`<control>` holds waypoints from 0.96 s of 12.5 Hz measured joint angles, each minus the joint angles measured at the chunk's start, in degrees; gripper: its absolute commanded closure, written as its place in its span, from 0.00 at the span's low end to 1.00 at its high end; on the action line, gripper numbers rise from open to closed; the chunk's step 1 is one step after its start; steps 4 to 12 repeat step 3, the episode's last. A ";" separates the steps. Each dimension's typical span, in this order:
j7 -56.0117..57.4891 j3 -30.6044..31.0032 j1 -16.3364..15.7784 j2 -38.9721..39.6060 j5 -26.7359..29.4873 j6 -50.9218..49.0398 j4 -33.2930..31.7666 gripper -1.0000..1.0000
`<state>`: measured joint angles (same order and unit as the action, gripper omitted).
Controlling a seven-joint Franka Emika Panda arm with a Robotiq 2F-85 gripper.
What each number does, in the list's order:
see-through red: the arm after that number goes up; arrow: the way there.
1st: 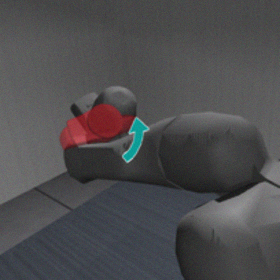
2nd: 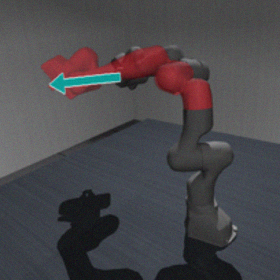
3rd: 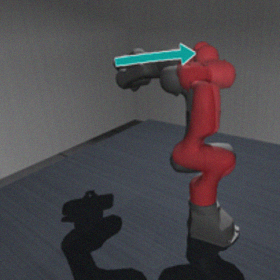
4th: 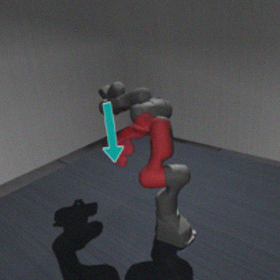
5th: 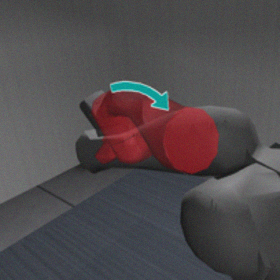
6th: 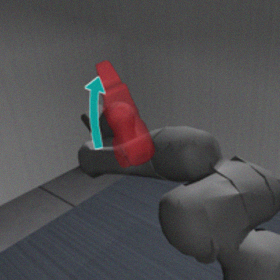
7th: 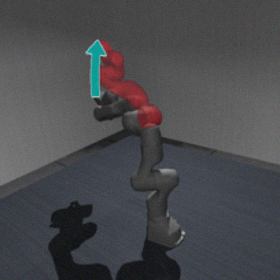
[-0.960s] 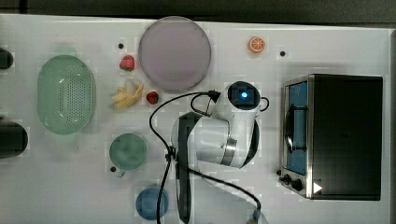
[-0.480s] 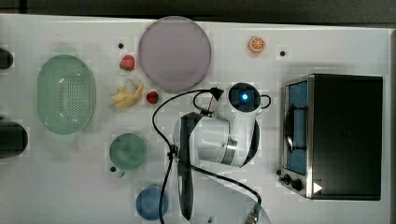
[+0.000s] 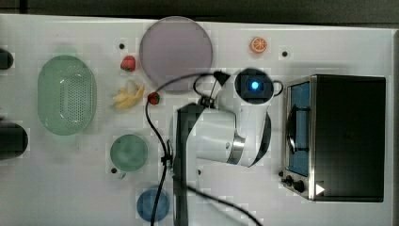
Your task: Pick ketchup from plate and place it on table.
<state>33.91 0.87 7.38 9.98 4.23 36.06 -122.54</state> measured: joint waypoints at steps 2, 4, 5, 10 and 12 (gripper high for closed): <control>-6.35 0.22 -0.36 -4.24 -0.09 -4.81 5.37 0.00; -10.34 0.22 -0.55 -6.53 -0.35 -8.71 8.67 0.00; -10.34 0.22 -0.55 -6.53 -0.35 -8.71 8.67 0.00; -10.34 0.22 -0.55 -6.53 -0.35 -8.71 8.67 0.00; -10.34 0.22 -0.55 -6.53 -0.35 -8.71 8.67 0.00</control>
